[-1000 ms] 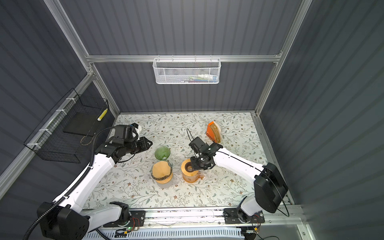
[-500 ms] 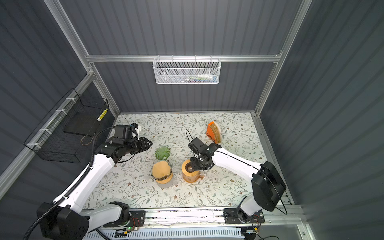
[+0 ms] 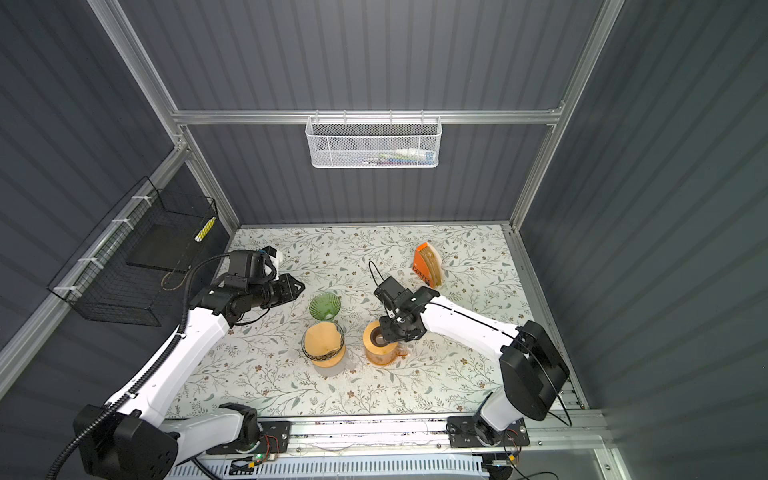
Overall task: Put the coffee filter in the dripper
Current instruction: 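Lower the wooden ring onto the pitcher mouth and open the right gripper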
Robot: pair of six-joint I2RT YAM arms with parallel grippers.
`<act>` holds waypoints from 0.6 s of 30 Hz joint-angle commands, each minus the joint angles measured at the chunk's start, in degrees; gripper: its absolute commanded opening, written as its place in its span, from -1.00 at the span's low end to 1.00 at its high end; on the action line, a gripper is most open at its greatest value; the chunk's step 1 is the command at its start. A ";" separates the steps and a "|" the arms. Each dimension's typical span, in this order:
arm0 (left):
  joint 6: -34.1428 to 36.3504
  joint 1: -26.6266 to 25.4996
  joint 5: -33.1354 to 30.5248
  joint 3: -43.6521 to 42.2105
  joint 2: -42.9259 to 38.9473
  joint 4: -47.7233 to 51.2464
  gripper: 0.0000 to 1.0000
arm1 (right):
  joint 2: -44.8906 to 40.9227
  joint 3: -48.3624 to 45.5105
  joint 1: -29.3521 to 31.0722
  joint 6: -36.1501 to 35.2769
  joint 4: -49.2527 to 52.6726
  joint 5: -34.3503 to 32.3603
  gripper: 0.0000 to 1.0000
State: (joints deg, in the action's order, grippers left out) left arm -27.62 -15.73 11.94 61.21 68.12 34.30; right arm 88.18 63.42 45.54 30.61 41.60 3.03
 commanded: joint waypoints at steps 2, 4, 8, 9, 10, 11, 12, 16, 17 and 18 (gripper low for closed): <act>0.26 -0.18 -0.34 -0.02 -0.79 0.85 -0.47 | 0.74 1.45 0.47 -0.60 0.47 -0.99 -0.45; 0.13 -0.18 -0.36 0.04 -0.68 0.87 -0.47 | 0.84 1.42 0.52 -0.57 0.34 -1.14 -0.45; 0.02 -0.18 -0.13 -0.02 -0.78 0.95 -0.47 | 1.10 1.62 0.60 -0.79 0.27 -1.19 -0.38; 0.02 -0.18 -0.25 -0.01 -0.84 0.99 -0.47 | 1.07 1.62 0.60 -0.90 0.31 -1.43 -0.37; 0.02 -0.18 -0.37 0.05 -0.94 1.06 -0.47 | 1.12 1.62 0.60 -0.90 0.36 -1.66 -0.35; -0.07 -0.18 -0.35 0.03 -0.97 1.03 -0.47 | 1.12 1.59 0.60 -0.90 0.34 -1.71 -0.34; -0.15 -0.18 -0.26 0.07 -0.97 1.03 -0.47 | 1.04 1.75 0.60 -0.90 0.49 -1.80 -0.31; 0.02 -0.18 -0.51 0.10 -0.98 1.29 -0.47 | 0.52 1.80 0.60 -0.84 0.64 -2.53 -0.21; 0.02 -0.18 -0.52 0.05 -0.97 1.37 -0.47 | 0.35 1.71 0.60 -0.90 0.63 -2.71 -0.20; -0.13 -0.20 -0.37 0.13 -0.96 1.33 -0.47 | 0.20 1.72 0.60 -0.80 0.67 -2.91 -0.20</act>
State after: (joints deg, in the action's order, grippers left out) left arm -27.62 -15.73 11.75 61.21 68.12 34.52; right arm 88.49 63.77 45.87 30.22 41.60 1.72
